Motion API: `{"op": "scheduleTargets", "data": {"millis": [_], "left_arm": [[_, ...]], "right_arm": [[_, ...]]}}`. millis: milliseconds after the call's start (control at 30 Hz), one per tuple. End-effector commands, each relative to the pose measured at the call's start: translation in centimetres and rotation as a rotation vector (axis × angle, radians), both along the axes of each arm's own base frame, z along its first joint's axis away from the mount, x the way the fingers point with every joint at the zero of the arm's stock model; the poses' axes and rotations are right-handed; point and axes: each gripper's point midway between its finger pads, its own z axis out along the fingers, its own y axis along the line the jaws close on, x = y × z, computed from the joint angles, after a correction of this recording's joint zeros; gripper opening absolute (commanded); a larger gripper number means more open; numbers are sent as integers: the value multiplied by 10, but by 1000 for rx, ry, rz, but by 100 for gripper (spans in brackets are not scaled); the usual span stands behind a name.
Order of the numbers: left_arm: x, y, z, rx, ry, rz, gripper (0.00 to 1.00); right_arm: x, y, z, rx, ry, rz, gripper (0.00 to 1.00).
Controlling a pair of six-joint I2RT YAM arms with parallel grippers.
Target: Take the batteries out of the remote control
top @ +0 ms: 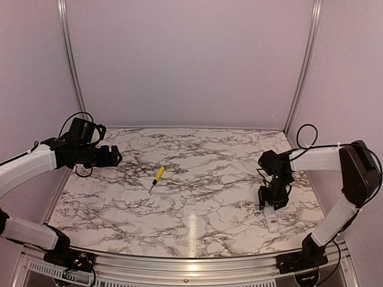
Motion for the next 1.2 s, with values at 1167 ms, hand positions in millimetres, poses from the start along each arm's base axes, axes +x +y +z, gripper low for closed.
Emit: {"op": "scheduleTargets", "data": {"millis": [1167], "left_arm": [[-7,-10,-2,-48,19,-41,95]], "right_arm": [[38,36,39,142,-71,-116,19]]}}
